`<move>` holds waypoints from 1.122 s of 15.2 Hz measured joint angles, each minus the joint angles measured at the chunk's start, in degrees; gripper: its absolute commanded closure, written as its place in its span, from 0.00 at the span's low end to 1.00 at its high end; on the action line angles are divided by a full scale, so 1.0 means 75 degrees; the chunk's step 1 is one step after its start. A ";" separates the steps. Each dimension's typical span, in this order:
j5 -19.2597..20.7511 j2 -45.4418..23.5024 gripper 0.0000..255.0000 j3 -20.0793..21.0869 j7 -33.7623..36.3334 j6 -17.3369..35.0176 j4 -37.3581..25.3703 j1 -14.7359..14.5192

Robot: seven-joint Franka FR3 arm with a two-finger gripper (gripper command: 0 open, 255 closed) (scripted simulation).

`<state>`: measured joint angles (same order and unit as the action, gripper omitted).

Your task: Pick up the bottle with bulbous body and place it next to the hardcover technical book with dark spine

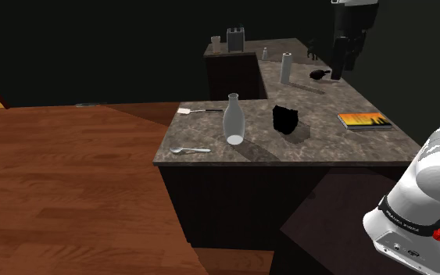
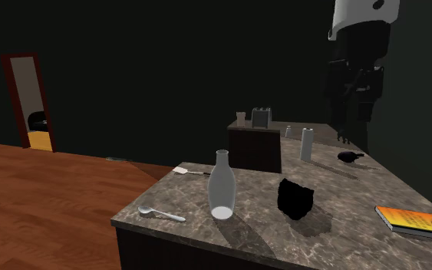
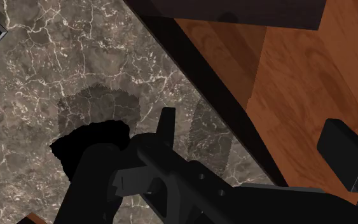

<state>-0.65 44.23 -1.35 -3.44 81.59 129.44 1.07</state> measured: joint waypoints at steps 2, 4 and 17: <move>-0.0016 -0.0128 0.00 0.0023 0.0031 0.0097 -0.0024 -0.0005; -0.0073 -0.0517 0.00 0.0114 0.0149 0.0340 -0.0147 -0.0026; -0.0100 -0.4258 0.00 0.0413 0.0699 0.1975 -0.2073 -0.0057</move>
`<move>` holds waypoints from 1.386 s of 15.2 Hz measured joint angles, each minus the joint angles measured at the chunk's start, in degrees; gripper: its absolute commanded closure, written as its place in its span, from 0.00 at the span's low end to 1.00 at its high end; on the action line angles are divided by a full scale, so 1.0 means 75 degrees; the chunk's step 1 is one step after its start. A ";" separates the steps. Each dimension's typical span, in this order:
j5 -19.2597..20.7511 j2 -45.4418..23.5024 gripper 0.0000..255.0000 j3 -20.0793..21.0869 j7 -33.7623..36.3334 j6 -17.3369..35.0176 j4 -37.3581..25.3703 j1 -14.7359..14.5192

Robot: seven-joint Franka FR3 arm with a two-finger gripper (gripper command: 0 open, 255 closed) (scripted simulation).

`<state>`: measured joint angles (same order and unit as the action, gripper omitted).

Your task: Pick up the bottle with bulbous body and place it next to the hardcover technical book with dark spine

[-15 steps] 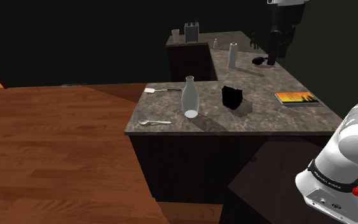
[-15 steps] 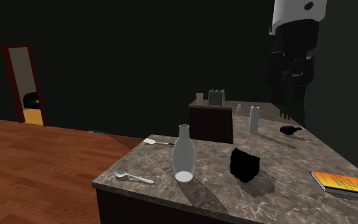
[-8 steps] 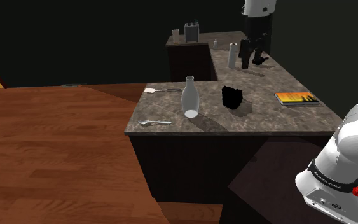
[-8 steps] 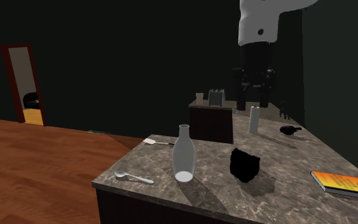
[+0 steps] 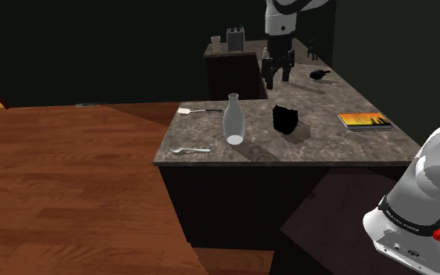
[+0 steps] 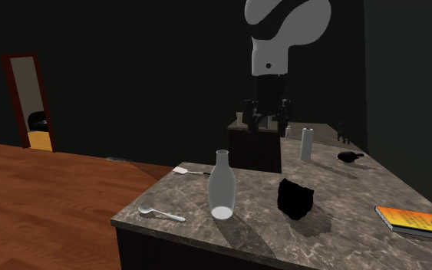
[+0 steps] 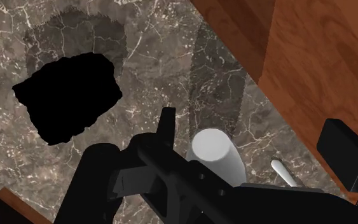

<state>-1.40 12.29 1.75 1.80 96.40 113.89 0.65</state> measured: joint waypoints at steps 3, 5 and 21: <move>0.0022 -0.0882 0.00 0.0088 0.0204 0.0177 -0.0663 -0.0046; 0.0045 -0.1408 0.00 0.0127 0.0320 0.0291 -0.1050 -0.0074; 0.0276 -0.5362 0.00 0.0127 0.0745 0.0131 -0.4981 -0.0221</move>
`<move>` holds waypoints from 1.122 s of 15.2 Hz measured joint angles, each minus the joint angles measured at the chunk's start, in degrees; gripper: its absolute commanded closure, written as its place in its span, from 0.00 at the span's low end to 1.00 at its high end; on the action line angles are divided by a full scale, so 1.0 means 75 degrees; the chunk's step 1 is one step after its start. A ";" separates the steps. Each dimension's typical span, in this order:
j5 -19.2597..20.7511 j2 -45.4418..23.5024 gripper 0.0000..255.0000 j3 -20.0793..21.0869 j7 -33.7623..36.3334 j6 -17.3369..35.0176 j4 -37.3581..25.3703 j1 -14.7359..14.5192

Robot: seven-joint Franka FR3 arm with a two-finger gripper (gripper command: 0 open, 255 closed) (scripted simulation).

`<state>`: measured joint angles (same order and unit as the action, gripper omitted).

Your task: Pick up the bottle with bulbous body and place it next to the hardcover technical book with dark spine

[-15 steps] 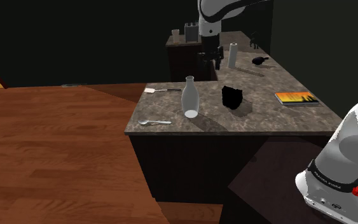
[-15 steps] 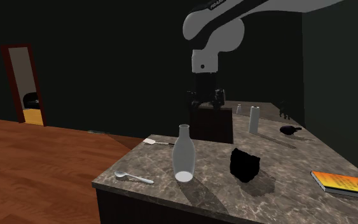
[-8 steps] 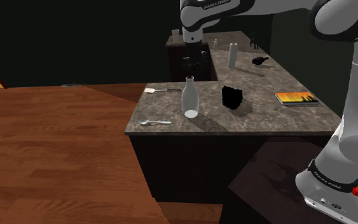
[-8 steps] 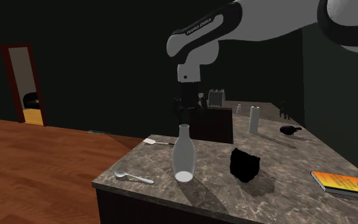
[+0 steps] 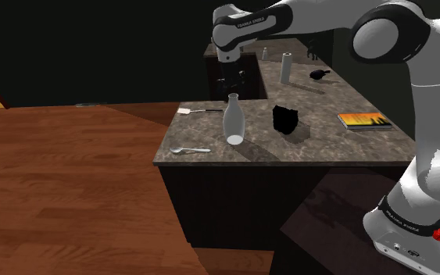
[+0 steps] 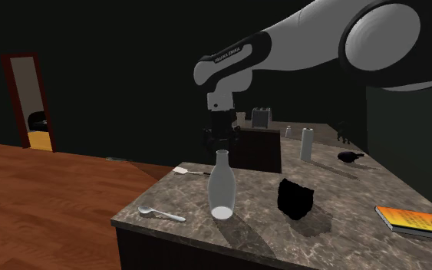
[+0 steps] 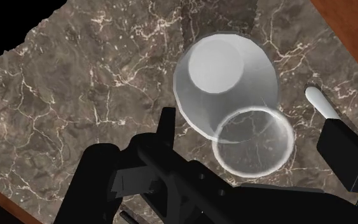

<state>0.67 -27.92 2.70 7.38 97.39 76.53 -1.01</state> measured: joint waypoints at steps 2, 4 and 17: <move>-0.0001 0.0025 0.00 0.0002 0.0009 0.0234 0.0261 -0.0002; -0.0001 0.0038 0.00 0.0003 0.0012 0.0359 0.0398 -0.0004; 0.0000 0.0019 1.00 0.0002 0.0013 0.0393 0.0412 -0.0004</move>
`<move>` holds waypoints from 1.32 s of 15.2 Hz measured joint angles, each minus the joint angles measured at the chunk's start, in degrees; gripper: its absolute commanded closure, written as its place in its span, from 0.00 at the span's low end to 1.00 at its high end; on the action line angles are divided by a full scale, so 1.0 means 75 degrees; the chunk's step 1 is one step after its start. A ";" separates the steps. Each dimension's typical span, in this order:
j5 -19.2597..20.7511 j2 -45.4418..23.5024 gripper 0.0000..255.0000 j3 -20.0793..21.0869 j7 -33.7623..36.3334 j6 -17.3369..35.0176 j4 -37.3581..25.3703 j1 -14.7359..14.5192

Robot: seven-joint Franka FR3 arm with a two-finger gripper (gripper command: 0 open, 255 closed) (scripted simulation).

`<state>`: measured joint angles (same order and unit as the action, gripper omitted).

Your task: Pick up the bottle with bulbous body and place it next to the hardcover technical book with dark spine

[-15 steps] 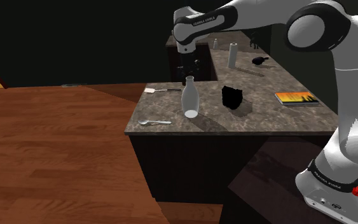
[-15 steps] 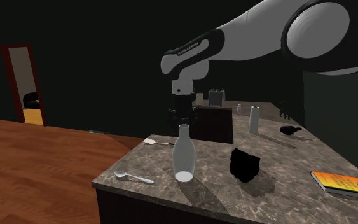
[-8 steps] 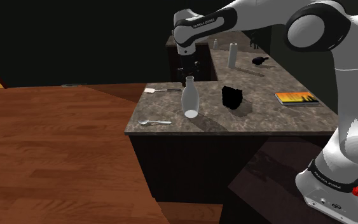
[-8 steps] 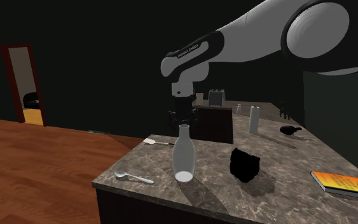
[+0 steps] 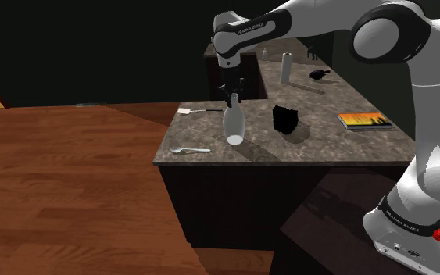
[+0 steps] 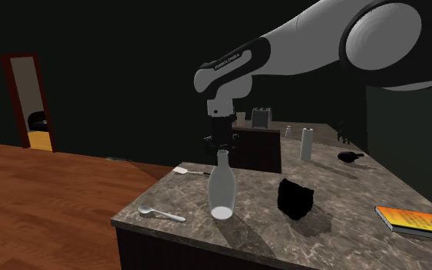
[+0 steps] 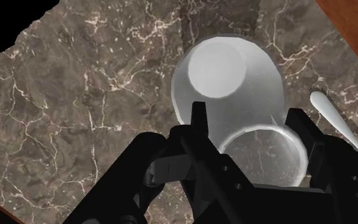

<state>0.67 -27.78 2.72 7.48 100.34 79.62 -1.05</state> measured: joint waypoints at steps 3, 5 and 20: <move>0.0000 0.0000 1.00 0.0000 0.0000 0.0001 0.0000 0.0000; 0.0000 -0.0001 1.00 0.0001 0.0002 -0.0116 -0.0115 -0.0002; 0.0000 -0.0049 1.00 0.0005 0.0005 -0.1660 -0.1710 -0.0020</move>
<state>0.66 -28.15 2.76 7.52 87.88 66.79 -1.20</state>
